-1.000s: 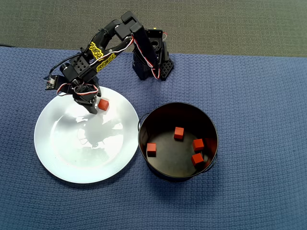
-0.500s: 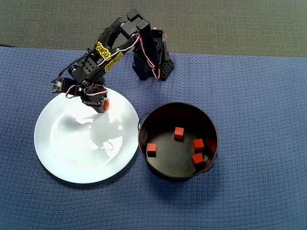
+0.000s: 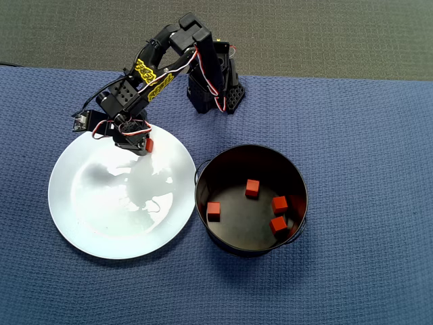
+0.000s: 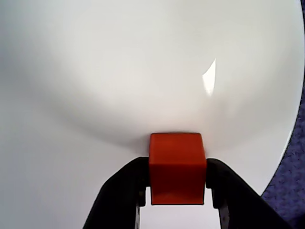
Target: Pick up the red cubes from the white plate and place them in the black recipient
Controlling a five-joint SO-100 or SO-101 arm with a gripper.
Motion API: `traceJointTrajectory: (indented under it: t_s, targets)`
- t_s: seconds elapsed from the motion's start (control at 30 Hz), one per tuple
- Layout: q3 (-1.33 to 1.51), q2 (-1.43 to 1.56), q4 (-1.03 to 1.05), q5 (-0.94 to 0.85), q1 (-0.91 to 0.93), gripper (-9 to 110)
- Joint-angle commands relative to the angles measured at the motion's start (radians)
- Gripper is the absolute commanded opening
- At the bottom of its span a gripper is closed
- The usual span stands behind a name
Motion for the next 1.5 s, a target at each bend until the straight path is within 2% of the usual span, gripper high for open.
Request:
traceJointTrajectory:
  t_s: [0.0,0.23,0.37,0.6,0.77,0.9,0.93,1.0,1.03,1.13,1.3,1.47]
  targets:
    - [-0.054,0.048,-0.015,-0.006,0.011,1]
    - [-0.075,0.101,0.023,0.021,0.000,0]
    - [-0.178,0.218,0.135,0.121,-0.071,0]
    - [-0.305,0.488,0.235,0.394,-0.324,0]
    - [-0.307,0.629,0.172,0.621,-0.591,0]
    - [-0.244,0.664,0.023,0.824,-0.839,0]
    - [-0.221,0.644,-0.012,0.861,-0.900,8]
    - [-0.212,0.577,-0.026,0.811,-1.031,40]
    - [-0.212,0.561,-0.018,0.764,-1.071,42]
    - [-0.195,0.617,-0.005,0.704,-1.043,43]
    - [-0.147,0.785,0.046,0.591,-0.808,37]
    - [0.094,1.039,-0.023,0.512,-0.591,28]
